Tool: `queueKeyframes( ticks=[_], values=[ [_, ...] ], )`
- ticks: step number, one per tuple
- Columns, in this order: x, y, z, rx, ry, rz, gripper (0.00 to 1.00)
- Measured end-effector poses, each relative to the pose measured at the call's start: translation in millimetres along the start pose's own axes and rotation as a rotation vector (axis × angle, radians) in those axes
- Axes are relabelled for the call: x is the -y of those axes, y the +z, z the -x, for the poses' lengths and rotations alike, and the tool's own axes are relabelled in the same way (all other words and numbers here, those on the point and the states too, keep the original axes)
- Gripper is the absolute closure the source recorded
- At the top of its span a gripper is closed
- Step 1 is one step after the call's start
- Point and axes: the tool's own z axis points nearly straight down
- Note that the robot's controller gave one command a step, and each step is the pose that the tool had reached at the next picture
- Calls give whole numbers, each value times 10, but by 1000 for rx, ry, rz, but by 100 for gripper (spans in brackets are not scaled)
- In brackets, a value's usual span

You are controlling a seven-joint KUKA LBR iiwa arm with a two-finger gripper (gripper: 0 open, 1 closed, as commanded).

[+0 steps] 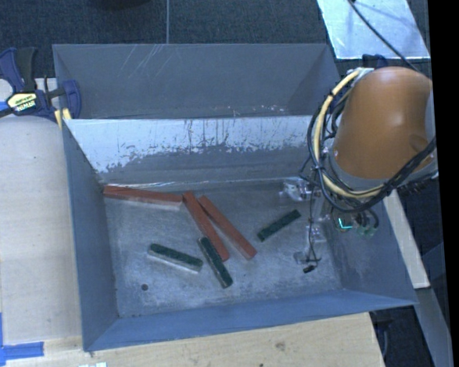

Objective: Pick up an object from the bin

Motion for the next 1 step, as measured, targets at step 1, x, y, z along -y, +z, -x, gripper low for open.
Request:
queueKeyframes(
  ticks=[1],
  values=[
    [330,1506,855,8,-262,-1,0]
  ],
)
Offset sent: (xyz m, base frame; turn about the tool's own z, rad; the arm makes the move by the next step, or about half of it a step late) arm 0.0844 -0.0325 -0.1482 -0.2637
